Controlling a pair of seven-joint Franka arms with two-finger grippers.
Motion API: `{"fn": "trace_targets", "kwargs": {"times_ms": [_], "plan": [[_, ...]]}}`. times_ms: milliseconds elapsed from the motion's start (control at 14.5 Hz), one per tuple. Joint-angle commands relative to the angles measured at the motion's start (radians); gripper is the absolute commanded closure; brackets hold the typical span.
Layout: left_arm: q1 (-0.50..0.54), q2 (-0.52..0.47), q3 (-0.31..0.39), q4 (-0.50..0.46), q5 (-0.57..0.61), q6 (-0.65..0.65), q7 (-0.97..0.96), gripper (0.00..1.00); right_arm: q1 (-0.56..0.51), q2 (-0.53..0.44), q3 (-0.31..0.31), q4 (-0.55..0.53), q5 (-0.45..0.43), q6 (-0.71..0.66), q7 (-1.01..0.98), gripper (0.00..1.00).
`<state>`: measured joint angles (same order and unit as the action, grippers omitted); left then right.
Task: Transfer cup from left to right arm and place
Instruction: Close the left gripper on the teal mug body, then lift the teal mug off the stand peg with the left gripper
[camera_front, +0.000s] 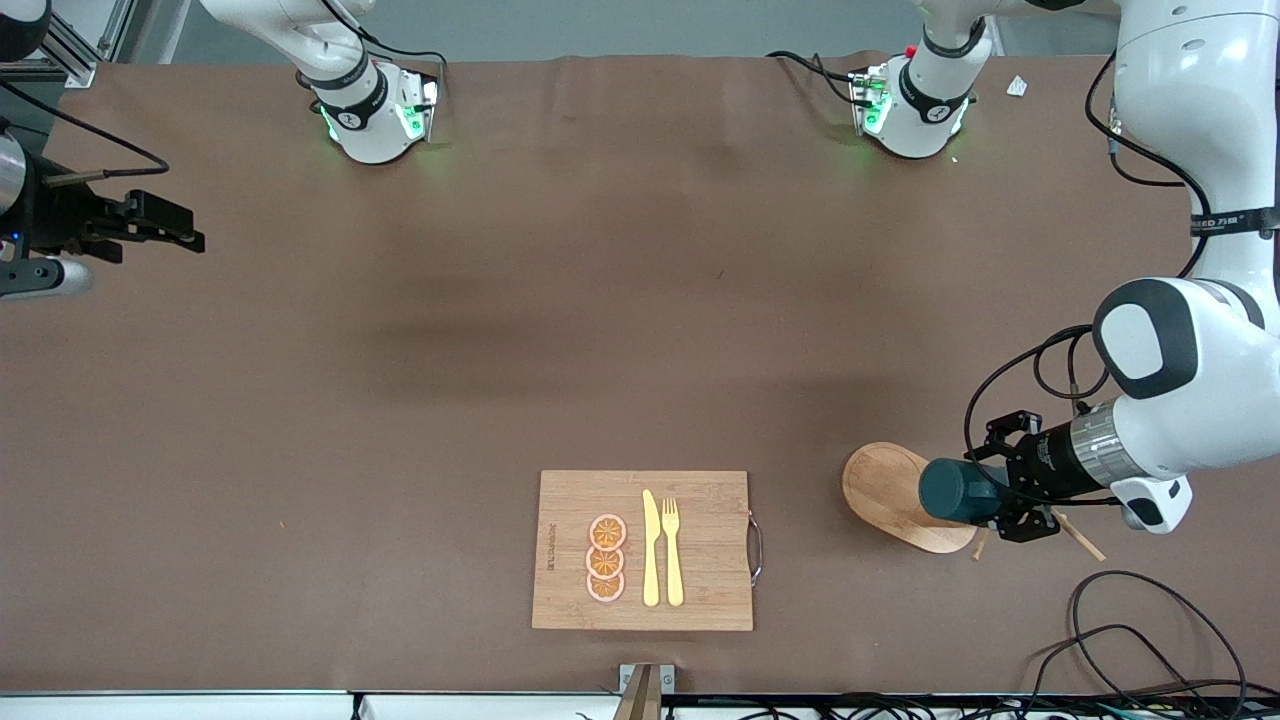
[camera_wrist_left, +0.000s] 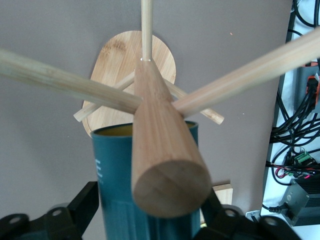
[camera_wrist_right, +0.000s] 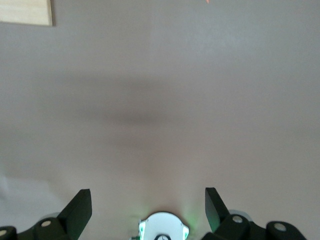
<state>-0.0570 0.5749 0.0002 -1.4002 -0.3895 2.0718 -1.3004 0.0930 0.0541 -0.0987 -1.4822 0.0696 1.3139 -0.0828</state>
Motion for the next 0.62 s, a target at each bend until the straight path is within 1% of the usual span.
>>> {"fn": "trace_targets", "kwargs": {"times_ms": [0,69,344,481,550], "plan": [[-0.007,0.016,-0.002,0.012,-0.014,0.011,-0.003,0.3,-0.018,-0.013,-0.004,0.011,0.007,-0.08,-0.008,0.0],[-0.009,0.017,-0.002,0.013,-0.014,0.011,0.003,0.31,-0.027,-0.014,-0.003,0.011,0.009,-0.091,-0.009,0.0],[-0.011,0.0,-0.005,0.013,-0.011,0.01,0.038,0.45,-0.026,-0.016,0.002,0.017,0.002,-0.093,-0.011,0.0],[-0.011,-0.01,-0.048,0.023,-0.003,0.01,0.036,0.49,-0.015,-0.014,0.007,0.011,0.004,-0.097,-0.008,0.0],[-0.014,-0.012,-0.051,0.024,0.0,0.01,0.036,0.49,-0.007,-0.013,0.007,0.011,0.003,-0.096,-0.009,0.0]]}}
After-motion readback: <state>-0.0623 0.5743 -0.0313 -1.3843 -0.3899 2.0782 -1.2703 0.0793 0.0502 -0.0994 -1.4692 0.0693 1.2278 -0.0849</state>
